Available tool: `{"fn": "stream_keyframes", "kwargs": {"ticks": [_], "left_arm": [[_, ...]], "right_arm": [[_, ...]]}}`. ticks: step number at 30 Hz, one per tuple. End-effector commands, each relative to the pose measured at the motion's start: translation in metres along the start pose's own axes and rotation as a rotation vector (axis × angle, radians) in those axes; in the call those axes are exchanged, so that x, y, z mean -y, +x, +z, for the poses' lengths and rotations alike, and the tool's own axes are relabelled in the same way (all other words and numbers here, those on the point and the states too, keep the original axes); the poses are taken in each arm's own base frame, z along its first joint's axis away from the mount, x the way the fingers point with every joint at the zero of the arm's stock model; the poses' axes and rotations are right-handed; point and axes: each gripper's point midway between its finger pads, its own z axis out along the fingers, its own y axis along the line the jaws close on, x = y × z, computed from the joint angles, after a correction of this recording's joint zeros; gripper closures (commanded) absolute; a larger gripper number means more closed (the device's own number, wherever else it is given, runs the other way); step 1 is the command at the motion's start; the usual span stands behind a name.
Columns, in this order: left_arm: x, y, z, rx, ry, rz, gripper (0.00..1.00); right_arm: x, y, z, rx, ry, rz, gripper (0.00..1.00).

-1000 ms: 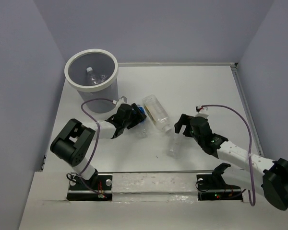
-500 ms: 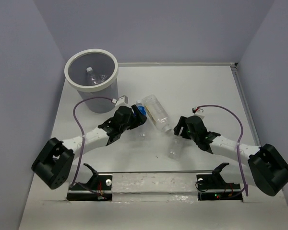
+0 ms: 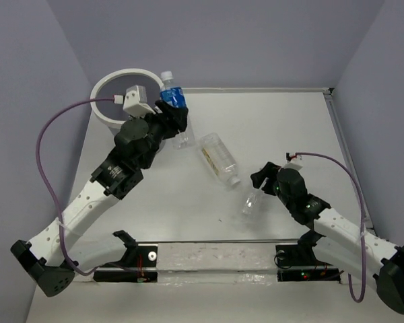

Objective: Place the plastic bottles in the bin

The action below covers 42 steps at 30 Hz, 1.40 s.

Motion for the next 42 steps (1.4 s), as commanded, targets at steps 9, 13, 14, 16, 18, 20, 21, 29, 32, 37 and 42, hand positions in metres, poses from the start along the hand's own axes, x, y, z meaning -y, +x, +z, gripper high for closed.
{"fn": "stream_keyframes", "kwargs": {"ticks": [9,13,14,16,18,20,21,29,32,37,42], "left_arm": [[-0.094,-0.223,0.04,0.529,-0.531,0.209,0.52],[-0.137,-0.24,0.056,0.571,-0.651,0.209,0.5],[-0.147,-0.233,0.062,0.557,-0.674,0.225,0.47],[-0.159,-0.225,0.065,0.556,-0.706,0.232,0.3],[-0.163,-0.219,0.065,0.554,-0.708,0.228,0.13],[-0.161,-0.213,0.063,0.551,-0.675,0.219,0.01],[-0.159,-0.212,0.063,0.55,-0.662,0.216,0.01],[-0.119,-0.187,0.023,0.502,-0.399,0.116,0.01],[-0.106,-0.153,0.0,0.433,-0.265,0.076,0.01],[-0.083,-0.075,-0.032,0.202,-0.019,0.092,0.01],[-0.102,0.011,-0.063,-0.007,0.055,0.07,0.01]], "right_arm": [[-0.013,-0.034,-0.041,0.13,-0.125,0.035,0.53],[-0.018,-0.041,-0.045,0.141,-0.142,0.016,0.53],[-0.019,-0.042,-0.046,0.142,-0.147,0.014,0.53],[-0.027,-0.047,-0.048,0.148,-0.174,0.013,0.53],[-0.035,-0.053,-0.051,0.159,-0.203,0.017,0.53],[-0.051,-0.067,-0.056,0.189,-0.256,0.022,0.53],[-0.061,-0.073,-0.057,0.189,-0.28,0.02,0.54],[-0.13,-0.122,-0.054,0.261,-0.414,-0.036,0.54],[-0.162,-0.15,-0.056,0.318,-0.45,-0.083,0.54],[-0.241,-0.196,-0.061,0.412,-0.566,-0.154,0.54],[-0.313,-0.229,-0.055,0.502,-0.652,-0.227,0.54]]}}
